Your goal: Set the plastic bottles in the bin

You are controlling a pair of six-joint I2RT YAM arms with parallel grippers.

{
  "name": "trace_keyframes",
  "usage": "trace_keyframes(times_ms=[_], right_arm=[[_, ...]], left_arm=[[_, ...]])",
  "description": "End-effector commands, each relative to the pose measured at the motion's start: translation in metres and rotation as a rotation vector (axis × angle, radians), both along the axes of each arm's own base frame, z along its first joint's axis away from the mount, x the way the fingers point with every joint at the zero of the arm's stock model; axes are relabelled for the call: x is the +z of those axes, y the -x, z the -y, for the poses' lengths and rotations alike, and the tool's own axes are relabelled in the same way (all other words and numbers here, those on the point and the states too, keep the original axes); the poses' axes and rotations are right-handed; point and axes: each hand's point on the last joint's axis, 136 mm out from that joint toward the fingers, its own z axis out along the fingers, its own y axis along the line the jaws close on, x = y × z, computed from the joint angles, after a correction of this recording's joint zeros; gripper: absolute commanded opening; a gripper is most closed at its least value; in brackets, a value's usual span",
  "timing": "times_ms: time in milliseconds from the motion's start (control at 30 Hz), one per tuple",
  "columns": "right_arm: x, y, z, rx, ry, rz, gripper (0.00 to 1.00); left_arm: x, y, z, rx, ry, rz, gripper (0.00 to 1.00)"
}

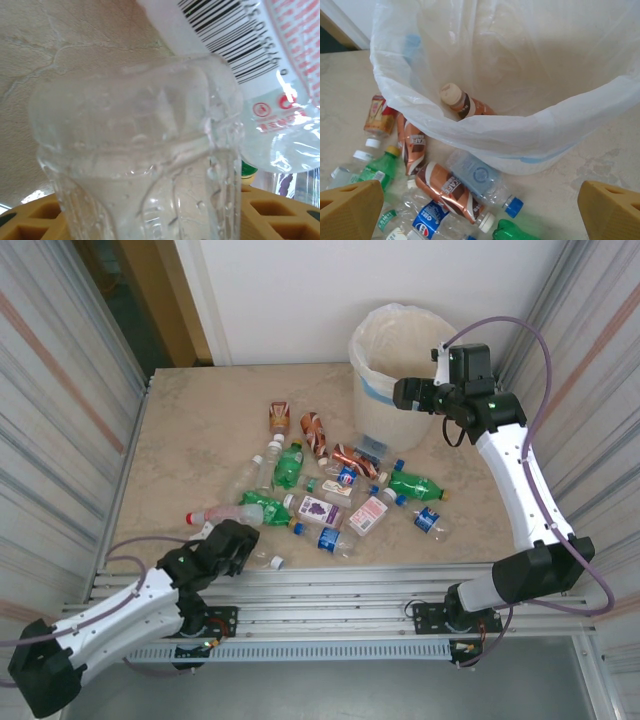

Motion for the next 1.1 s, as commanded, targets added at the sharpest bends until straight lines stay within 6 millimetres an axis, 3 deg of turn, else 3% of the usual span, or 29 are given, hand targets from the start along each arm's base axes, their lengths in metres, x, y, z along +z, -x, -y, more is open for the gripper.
trace_keyframes(times_ms=[0,200,767,933,1067], right_arm=[[0.008,0.005,-0.002,-0.008,-0.023,0.019,0.98],[0.007,0.006,-0.003,-0.005,-0.027,0.019,0.98],[0.004,0.006,-0.001,-0.019,-0.014,0.017,0.98],[0.005,0.006,-0.003,-0.011,-0.022,0.014,0.98],[0.005,0.008,-0.009,0.011,-0.031,0.005,0.98]], left_arm=[[0.004,0.004,-0.006,-0.015,-0.016,0.002,0.51],[0.006,0.008,-0.009,-0.024,-0.021,0.003,0.51],[-0.015,0.027,-0.036,0.033,-0.089,-0.069,0.50],[-0.006,0.025,-0.035,0.030,-0.075,-0.041,0.50],[0.013,0.021,-0.033,0.008,-0.079,0.001,0.50]])
